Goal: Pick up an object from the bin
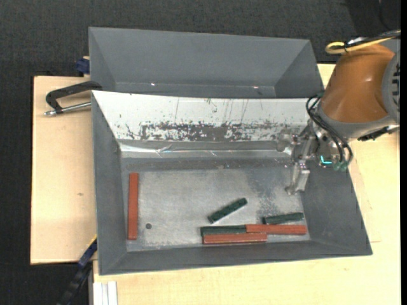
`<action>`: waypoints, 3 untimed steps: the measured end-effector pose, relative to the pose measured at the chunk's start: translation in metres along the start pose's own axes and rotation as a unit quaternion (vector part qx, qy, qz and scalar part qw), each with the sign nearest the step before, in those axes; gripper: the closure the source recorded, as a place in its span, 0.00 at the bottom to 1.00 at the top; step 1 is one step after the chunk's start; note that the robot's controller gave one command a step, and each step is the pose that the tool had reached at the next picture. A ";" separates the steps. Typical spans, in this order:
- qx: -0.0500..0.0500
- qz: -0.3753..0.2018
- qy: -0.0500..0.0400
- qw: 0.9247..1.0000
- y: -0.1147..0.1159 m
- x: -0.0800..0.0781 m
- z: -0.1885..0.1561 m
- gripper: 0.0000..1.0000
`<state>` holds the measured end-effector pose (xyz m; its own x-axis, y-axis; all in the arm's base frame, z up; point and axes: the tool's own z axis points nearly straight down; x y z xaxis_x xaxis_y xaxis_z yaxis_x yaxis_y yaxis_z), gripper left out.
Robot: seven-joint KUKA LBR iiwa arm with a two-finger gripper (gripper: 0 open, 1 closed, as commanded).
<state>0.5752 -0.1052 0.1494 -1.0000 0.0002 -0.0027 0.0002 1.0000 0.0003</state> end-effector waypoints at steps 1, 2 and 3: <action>0.000 0.043 -0.001 0.999 0.026 0.048 0.031 0.00; -0.001 0.033 0.003 0.999 0.039 0.060 0.040 0.00; 0.000 -0.014 0.000 1.000 0.082 0.046 0.078 1.00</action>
Offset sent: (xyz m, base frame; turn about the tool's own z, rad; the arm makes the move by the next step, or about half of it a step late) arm -0.0279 0.0505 -0.0397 -0.0278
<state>0.5294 -0.0235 0.0714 -0.9996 -0.0279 -0.0024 -0.0279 0.9996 0.0009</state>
